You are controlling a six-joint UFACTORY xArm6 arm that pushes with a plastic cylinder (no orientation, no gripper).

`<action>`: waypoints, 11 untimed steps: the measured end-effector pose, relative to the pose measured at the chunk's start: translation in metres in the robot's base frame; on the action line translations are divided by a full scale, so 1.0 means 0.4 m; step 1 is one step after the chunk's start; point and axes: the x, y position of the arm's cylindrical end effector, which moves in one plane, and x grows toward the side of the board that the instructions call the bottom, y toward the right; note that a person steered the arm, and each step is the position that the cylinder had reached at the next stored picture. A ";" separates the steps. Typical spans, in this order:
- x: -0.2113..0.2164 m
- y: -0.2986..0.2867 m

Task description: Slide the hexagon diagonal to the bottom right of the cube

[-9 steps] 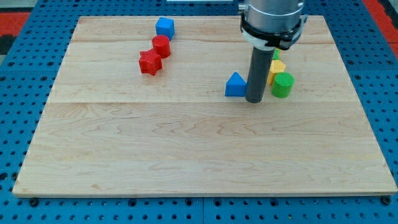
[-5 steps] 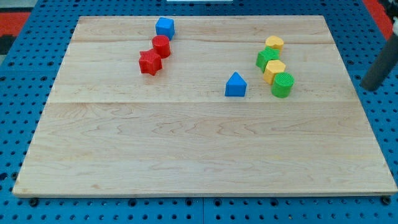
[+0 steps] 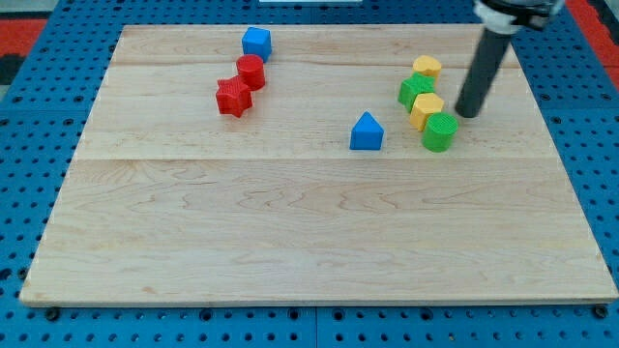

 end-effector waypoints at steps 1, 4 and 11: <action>-0.015 -0.169; -0.115 -0.387; 0.061 -0.320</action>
